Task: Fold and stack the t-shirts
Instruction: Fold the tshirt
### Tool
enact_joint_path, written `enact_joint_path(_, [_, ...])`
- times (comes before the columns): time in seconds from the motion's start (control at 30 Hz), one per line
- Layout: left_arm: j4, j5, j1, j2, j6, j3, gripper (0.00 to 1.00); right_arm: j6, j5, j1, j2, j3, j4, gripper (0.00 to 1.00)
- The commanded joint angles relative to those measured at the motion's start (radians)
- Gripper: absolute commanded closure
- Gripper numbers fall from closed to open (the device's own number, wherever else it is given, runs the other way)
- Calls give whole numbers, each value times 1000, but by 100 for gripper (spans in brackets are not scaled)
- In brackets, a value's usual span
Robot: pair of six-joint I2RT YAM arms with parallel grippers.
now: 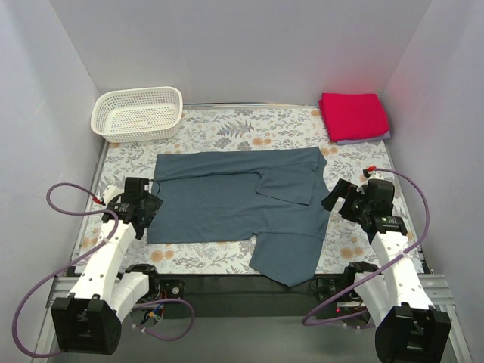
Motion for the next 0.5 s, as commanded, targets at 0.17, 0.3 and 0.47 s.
enact_joint_path(0.17, [-150, -12, -2, 128, -248, -38, 25, 39, -33, 11, 69, 23, -12, 5])
enact_joint_path(0.3, [-83, -4, -2, 196, -263, -102, 31, 17, -8, 30, 75, 24, -15, 12])
enact_joint_path(0.47, [1, -26, -2, 234, -243, -116, 44, -14, -6, 42, 84, 40, -23, 24])
